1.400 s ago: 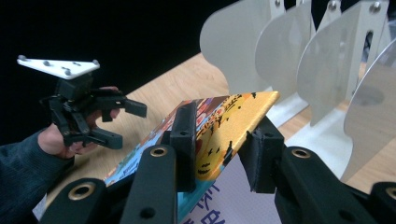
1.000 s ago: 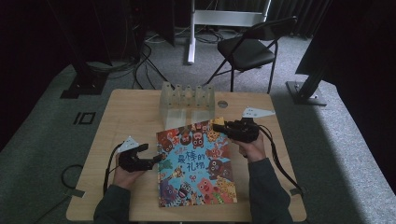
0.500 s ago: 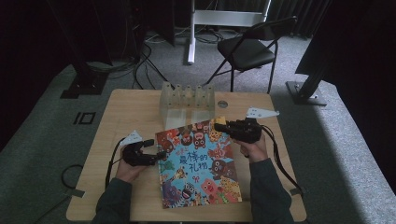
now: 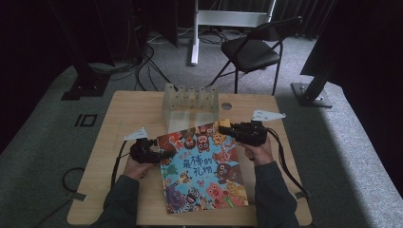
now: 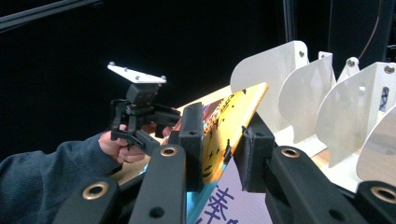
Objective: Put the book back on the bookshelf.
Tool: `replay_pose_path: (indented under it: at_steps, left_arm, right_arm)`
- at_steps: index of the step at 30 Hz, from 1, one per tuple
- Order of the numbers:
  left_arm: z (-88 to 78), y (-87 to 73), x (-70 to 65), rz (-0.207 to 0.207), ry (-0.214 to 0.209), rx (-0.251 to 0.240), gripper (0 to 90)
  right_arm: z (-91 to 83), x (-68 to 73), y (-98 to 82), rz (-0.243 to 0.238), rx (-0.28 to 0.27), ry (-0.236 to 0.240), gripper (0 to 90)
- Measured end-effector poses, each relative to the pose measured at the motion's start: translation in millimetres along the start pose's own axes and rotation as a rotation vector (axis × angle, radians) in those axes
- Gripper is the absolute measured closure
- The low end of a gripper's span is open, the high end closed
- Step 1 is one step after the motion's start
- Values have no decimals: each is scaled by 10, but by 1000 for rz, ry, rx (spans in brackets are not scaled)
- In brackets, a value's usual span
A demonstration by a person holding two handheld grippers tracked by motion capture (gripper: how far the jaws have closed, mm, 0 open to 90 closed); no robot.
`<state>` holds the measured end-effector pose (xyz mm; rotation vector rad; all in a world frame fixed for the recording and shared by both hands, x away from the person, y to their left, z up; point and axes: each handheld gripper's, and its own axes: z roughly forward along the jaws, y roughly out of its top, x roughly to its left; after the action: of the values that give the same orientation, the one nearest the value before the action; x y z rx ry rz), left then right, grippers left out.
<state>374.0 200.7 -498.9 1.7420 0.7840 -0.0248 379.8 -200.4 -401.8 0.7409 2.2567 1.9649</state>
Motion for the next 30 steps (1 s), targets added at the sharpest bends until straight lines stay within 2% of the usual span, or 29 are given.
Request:
replay_pose_path:
  at_steps: [5, 9, 13, 16, 17, 18, 20, 25, 30]
  left_arm:
    - [32, 27, 29, -15, -30, 17, 101]
    - [1, 41, 34, -28, -28, -17, 172]
    - [-17, 56, 31, -28, -29, -24, 233]
    - [-40, 70, 25, -26, -28, -26, 281]
    - [-54, 77, 21, -23, -26, -28, 281]
    - [-63, 82, 17, -23, -28, -32, 306]
    - [-97, 102, 12, -16, -31, -40, 358]
    - [-153, 173, -29, 8, -22, -32, 407]
    - [-214, 228, -75, 38, -24, -30, 466]
  right_arm:
    - [3, -23, -12, 6, -2, 4, 749]
    - [-8, -31, -5, -8, 5, -17, 740]
    - [-24, -39, 5, -10, 13, -26, 731]
    - [-33, -40, 9, -20, 27, -53, 706]
    - [-31, -42, 6, -25, 35, -72, 688]
    - [-25, -43, 0, -27, 49, -104, 665]
    - [-20, -49, -11, -29, 62, -140, 640]
    - [-27, -50, -1, -38, 67, -163, 615]
    - [-28, -44, 0, -60, 86, -220, 569]
